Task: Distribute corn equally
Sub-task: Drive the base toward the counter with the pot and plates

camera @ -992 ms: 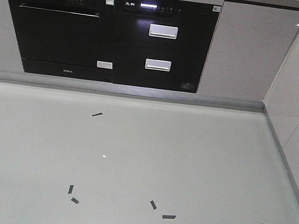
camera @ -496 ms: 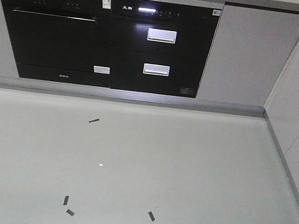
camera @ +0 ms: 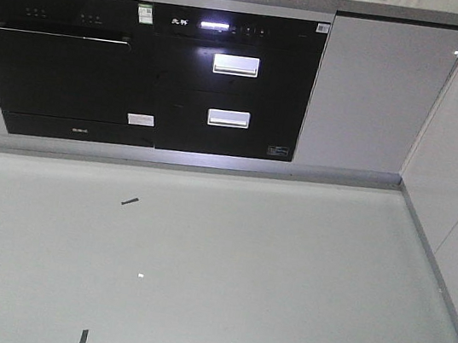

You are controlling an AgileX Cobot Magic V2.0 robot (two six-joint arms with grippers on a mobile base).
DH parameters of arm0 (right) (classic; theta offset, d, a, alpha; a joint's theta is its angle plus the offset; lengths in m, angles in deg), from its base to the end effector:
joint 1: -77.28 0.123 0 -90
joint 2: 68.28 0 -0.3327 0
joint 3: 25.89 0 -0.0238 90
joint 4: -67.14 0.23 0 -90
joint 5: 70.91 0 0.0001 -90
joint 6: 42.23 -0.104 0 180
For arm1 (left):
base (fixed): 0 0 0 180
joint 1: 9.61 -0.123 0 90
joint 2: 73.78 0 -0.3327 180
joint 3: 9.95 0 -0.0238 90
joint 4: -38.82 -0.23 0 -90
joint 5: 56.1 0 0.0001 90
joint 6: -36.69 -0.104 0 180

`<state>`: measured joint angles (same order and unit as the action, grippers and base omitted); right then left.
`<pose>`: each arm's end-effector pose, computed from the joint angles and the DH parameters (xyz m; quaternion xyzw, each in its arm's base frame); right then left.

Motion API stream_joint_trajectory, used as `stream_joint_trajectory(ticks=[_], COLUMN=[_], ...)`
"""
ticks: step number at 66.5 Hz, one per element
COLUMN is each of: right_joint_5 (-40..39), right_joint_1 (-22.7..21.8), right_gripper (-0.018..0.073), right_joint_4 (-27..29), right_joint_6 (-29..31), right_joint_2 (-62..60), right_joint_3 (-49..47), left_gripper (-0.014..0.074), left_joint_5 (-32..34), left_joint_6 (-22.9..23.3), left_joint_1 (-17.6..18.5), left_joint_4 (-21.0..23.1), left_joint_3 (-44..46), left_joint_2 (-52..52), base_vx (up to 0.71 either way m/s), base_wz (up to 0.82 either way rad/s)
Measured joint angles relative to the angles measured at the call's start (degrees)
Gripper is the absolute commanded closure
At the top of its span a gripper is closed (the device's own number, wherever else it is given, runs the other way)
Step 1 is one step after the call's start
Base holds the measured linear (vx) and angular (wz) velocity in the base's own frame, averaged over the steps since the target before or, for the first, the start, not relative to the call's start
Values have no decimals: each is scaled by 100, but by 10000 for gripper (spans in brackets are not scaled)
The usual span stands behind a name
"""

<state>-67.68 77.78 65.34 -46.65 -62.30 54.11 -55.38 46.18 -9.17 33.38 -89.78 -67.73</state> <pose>0.0009 -0.0002 0.1989 0.0136 0.7021 0.0188 0.7117 0.0005 -0.0001 0.2070 -0.0209 0.6763 -0.0292 0.7357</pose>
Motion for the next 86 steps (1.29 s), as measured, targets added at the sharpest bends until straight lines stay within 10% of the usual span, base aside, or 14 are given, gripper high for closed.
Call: stream_joint_trajectory(ticks=[86], right_joint_5=[0], right_joint_1=[0], right_gripper=[570], right_joint_4=[0], right_joint_6=[0], right_joint_2=[0], right_joint_3=[0], left_gripper=[603], left_joint_5=[-4], left_joint_6=[0], left_joint_1=[0], left_joint_4=[0], left_joint_3=[0], left_joint_2=[0], base_vx=[19], base_wz=[2])
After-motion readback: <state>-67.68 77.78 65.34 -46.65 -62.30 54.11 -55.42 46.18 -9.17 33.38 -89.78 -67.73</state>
